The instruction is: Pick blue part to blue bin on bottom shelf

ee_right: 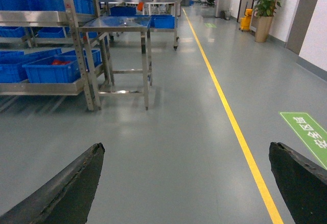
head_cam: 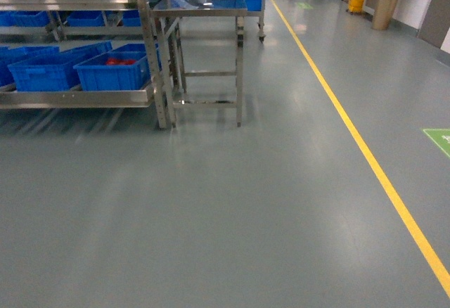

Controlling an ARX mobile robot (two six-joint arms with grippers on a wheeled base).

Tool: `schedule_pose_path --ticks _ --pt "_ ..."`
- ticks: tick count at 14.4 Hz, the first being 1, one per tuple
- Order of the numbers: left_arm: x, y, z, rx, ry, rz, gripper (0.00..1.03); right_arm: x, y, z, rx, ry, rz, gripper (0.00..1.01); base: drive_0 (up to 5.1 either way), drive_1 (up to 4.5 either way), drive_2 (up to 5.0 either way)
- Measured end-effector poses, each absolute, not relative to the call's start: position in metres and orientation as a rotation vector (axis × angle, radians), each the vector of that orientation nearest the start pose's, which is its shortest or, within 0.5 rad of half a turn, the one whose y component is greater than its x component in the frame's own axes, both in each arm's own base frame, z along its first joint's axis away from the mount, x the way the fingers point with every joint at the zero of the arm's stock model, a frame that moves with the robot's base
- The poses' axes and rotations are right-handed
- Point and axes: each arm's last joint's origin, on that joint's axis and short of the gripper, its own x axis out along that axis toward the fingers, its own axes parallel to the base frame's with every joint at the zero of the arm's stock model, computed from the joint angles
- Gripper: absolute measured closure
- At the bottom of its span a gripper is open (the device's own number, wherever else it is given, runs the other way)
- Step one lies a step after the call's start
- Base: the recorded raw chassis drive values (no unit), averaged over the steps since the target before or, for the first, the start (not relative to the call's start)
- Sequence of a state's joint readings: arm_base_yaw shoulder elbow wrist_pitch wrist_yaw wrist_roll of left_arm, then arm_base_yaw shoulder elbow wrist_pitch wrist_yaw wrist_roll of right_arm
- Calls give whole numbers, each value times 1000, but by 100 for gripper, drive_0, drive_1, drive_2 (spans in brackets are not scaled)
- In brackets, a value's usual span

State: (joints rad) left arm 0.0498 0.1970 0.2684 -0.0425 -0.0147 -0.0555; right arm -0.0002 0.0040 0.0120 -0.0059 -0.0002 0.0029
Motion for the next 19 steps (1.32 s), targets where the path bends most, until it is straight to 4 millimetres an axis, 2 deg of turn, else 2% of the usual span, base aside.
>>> schedule_pose_path --ticks 19 --pt "98 5 235 -55 -31 64 59 97 0 167 3 -1 0 3 0 422 -423"
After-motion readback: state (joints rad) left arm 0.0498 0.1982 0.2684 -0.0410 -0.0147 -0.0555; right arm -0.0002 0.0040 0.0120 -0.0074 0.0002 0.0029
